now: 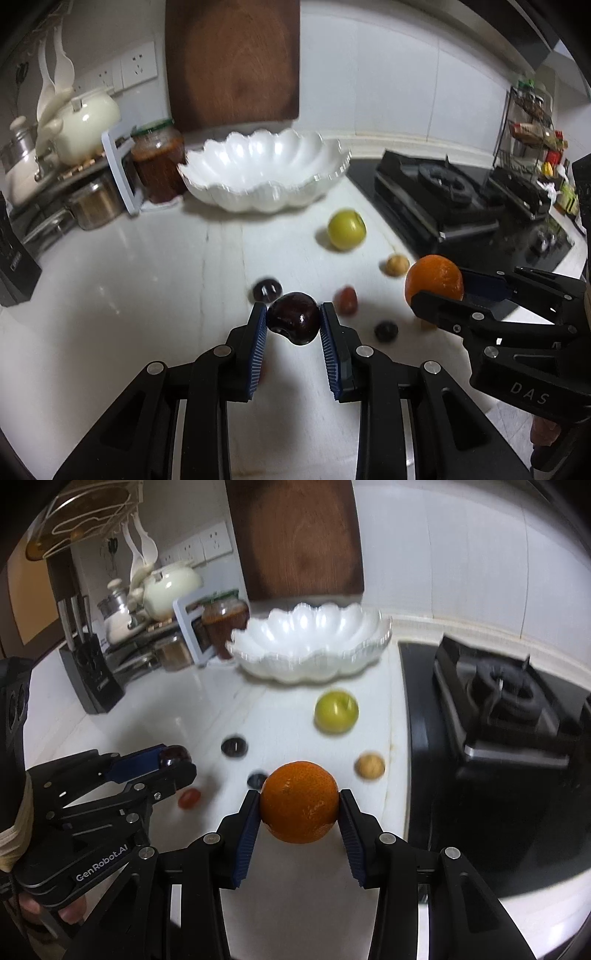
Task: Organize fruits
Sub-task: 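Carry the orange and dark plum into the white bowl and open both tools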
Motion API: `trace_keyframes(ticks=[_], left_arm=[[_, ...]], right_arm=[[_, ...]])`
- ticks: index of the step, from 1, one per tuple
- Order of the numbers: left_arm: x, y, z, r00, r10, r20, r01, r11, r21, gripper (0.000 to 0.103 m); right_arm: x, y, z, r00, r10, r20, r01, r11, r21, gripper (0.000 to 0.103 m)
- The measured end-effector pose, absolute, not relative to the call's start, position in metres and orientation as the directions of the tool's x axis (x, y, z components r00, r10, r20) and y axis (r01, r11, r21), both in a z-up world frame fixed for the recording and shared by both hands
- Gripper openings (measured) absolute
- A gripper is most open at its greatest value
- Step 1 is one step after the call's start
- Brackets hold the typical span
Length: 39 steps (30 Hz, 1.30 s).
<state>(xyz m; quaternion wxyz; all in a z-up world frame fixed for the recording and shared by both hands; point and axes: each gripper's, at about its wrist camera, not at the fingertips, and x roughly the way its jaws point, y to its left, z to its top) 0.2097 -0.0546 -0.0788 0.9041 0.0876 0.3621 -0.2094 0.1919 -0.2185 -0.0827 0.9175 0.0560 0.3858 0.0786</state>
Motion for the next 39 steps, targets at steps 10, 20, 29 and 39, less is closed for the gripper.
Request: trace_keyframes(ticks=[10, 20, 29, 39], left_arm=[[0.249, -0.051, -0.034, 0.737, -0.332, -0.589, 0.431, 0.902, 0.030, 0.029], [0.299, -0.054, 0.005, 0.809, -0.310, -0.500, 0.385, 0.922, 0.052, 0.029], [0.348, -0.069, 0.019, 0.830, -0.224, -0.511, 0.295, 0.954, 0.061, 0.029], [0.421, -0.088, 0.008, 0.784, -0.181, -0.594, 0.252, 0.967, 0.039, 0.029]], right_arm=[[0.235, -0.220, -0.036, 0.779, 0.141, -0.610, -0.087, 0.989, 0.117, 0.043], [0.291, -0.228, -0.003, 0.836, 0.087, -0.541, -0.052, 0.995, 0.080, 0.043], [0.358, -0.242, 0.005, 0.832, 0.118, -0.541, -0.086, 0.993, 0.084, 0.043], [0.436, -0.253, -0.008, 0.770, 0.151, -0.620, -0.122, 0.988, 0.089, 0.043]])
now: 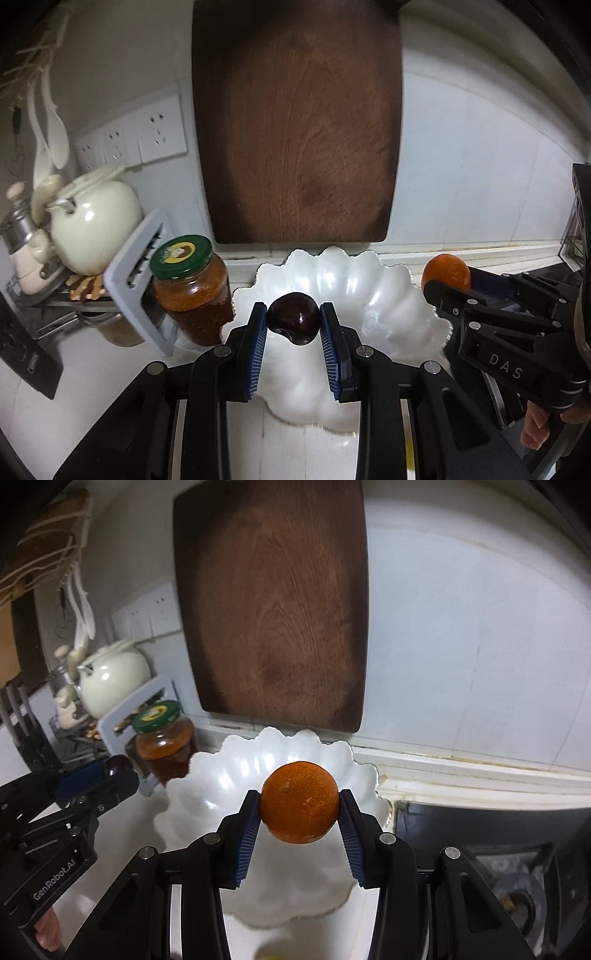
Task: Organize fruits
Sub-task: 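Carry the orange and dark plum into the white bowl and open both tools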
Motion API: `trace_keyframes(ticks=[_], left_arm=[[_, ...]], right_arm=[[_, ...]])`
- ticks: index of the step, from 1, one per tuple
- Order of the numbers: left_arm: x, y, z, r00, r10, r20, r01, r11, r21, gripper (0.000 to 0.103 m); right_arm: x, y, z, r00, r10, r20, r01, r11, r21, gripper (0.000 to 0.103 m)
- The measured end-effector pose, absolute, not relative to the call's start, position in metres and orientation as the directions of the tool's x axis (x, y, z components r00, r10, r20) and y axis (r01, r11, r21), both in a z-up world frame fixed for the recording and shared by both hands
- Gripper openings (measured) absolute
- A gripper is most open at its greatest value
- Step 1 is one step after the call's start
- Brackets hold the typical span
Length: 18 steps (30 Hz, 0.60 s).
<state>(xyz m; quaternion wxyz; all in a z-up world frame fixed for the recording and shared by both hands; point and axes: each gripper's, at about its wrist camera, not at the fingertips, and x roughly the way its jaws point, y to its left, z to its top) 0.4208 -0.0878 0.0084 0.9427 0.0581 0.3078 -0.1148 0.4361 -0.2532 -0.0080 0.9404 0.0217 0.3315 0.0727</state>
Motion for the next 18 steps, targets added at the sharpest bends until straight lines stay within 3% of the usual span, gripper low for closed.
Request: trace_keyframes(ticks=[18], left_arm=[[0.534, -0.108, -0.068, 0.602, -0.133, -0.787, 0.247, 0.969, 0.025, 0.029]], right_arm=[[0.542, -0.251, -0.083, 0.567, 0.154, -0.809, -0.115, 0.988, 0.107, 0.043]])
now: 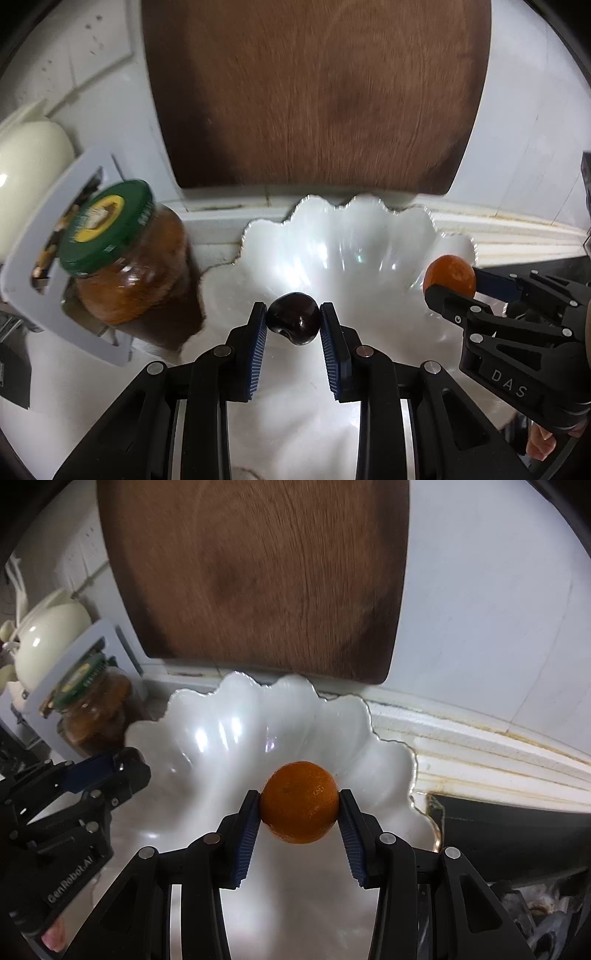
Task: Organize fruits
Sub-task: 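Carry the orange and dark plum into the white bowl and open both tools, then lift both open tools from the bowl back over the remaining fruits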
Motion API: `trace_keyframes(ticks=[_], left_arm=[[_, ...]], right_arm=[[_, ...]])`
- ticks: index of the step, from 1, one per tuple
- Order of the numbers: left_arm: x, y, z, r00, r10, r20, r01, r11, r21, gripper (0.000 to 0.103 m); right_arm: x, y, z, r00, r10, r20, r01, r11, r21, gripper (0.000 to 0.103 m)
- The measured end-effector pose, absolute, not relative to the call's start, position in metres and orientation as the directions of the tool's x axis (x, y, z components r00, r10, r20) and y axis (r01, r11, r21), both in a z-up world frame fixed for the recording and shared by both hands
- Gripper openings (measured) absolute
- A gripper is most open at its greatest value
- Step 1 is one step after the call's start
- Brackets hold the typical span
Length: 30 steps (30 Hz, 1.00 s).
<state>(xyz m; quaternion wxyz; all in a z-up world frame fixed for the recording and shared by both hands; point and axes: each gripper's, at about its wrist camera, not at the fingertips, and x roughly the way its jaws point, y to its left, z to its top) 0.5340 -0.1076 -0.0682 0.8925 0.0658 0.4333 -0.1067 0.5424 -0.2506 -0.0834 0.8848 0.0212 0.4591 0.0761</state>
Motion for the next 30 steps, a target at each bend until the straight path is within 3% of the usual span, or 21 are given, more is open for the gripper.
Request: trace_keyframes(ticks=[8, 11, 14, 18, 30], left_arm=[[0.550, -0.113, -0.094, 0.538, -0.114, -0.835, 0.255, 0.966, 0.032, 0.030], [0.551, -0.112, -0.096, 0.532, -0.117, -0.839, 0.248, 0.968, 0.022, 0.045], [0.547, -0.111, -0.093, 0.544, -0.113, -0.831, 0.250, 0.968, 0.032, 0.048], [0.538, -0.106, -0.081, 0.560, -0.112, -0.821, 0.238, 0.971, 0.030, 0.055], [0.467, -0.071, -0.017, 0.684, -0.146, -0.715, 0.207, 0.978, -0.002, 0.062]], right_arm=[[0.556, -0.250, -0.103, 0.500, 0.151, -0.853, -0.102, 0.988, 0.115, 0.044], [0.556, -0.251, -0.107, 0.488, 0.145, -0.861, -0.094, 0.989, 0.113, 0.044], [0.558, -0.251, -0.113, 0.481, 0.145, -0.865, -0.084, 0.989, 0.119, 0.046], [0.553, -0.256, -0.104, 0.517, 0.125, -0.847, -0.071, 0.992, 0.103, 0.056], [0.476, -0.262, -0.032, 0.677, 0.093, -0.730, -0.083, 0.995, 0.049, 0.056]])
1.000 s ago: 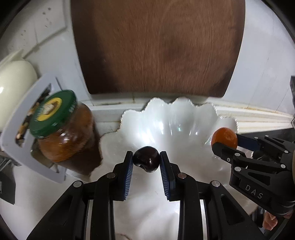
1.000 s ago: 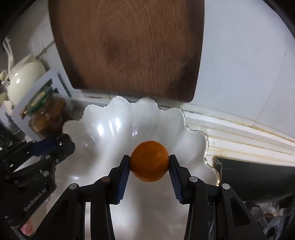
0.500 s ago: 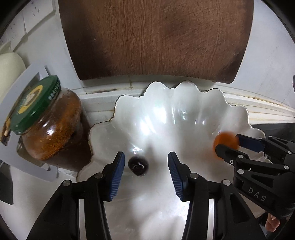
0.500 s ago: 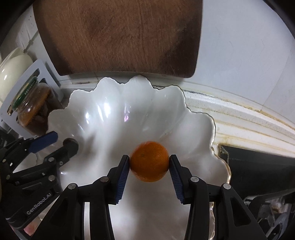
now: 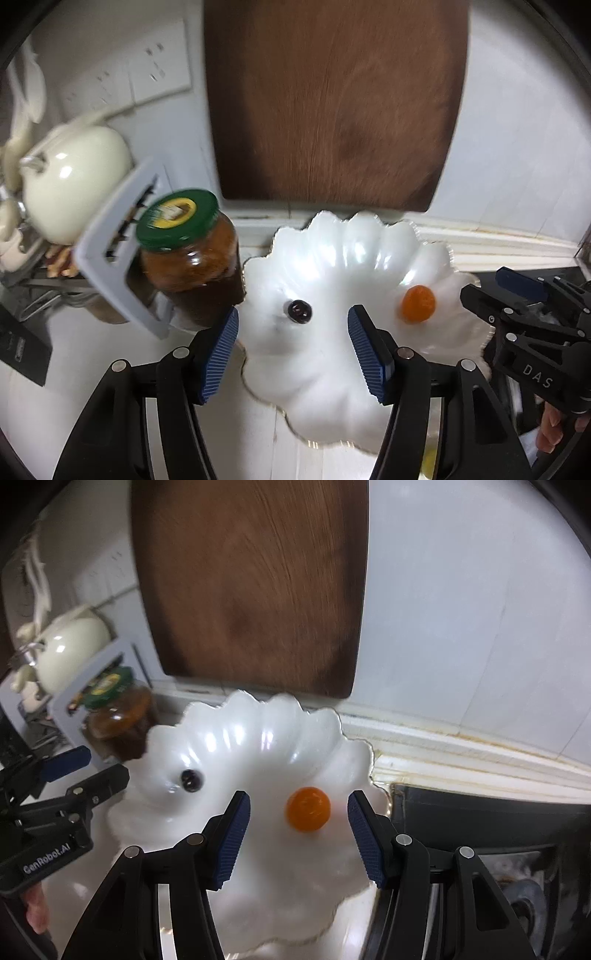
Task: Organize fruits
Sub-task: 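Lift both open tools from the bowl back over the remaining fruits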
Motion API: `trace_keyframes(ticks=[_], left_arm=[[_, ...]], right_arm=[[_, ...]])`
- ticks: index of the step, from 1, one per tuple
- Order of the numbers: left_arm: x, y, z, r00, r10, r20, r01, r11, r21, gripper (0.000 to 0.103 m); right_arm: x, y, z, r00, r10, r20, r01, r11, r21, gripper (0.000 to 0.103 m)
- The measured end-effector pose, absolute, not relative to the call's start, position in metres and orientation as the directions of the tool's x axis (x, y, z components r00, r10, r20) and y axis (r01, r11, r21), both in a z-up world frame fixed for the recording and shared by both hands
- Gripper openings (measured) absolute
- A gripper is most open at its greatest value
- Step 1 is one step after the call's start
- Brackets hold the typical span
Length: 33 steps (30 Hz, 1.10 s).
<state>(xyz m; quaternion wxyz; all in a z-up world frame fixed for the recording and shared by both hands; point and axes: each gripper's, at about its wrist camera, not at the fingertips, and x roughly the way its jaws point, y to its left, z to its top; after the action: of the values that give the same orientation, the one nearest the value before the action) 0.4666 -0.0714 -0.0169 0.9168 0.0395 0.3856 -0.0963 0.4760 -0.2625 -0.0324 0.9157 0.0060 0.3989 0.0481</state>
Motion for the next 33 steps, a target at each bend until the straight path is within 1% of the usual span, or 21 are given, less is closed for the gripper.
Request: trace_keyframes(ticks=[6, 10, 13, 21, 25, 31, 33], left_arm=[[0.415, -0.058, 0.018, 0.749, -0.151, -0.645, 0.211, 0.977, 0.015, 0.063], [0.384, -0.055, 0.033, 0.781, -0.150, -0.606, 0.220, 0.975, 0.042, 0.064], [0.363, -0.051, 0.043, 0.795, -0.161, -0.585, 0.222, 0.975, 0.034, 0.065], [0.311, -0.044, 0.051, 0.813, -0.169, -0.557, 0.225, 0.974, 0.032, 0.065], [0.287, -0.038, 0.051, 0.822, -0.168, -0.543, 0.224, 0.974, 0.036, 0.067], [0.257, -0.028, 0.047, 0.817, -0.168, -0.552, 0.217, 0.976, 0.024, 0.067], [0.248, -0.026, 0.046, 0.810, -0.184, -0.557, 0.231, 0.973, 0.014, 0.067]], right_arm=[[0.430, -0.253, -0.004, 0.736, 0.123, -0.666, -0.102, 0.992, 0.071, 0.056], [0.403, -0.248, 0.009, 0.756, 0.142, -0.639, -0.111, 0.990, 0.088, 0.056], [0.379, -0.244, 0.019, 0.774, 0.150, -0.614, -0.118, 0.989, 0.093, 0.056], [0.324, -0.236, 0.037, 0.818, 0.140, -0.558, -0.136, 0.989, 0.049, 0.056], [0.300, -0.230, 0.040, 0.822, 0.150, -0.549, -0.156, 0.987, 0.036, 0.056], [0.273, -0.223, 0.036, 0.816, 0.177, -0.551, -0.172, 0.983, 0.060, 0.056], [0.267, -0.223, 0.034, 0.810, 0.185, -0.556, -0.175, 0.982, 0.072, 0.056]])
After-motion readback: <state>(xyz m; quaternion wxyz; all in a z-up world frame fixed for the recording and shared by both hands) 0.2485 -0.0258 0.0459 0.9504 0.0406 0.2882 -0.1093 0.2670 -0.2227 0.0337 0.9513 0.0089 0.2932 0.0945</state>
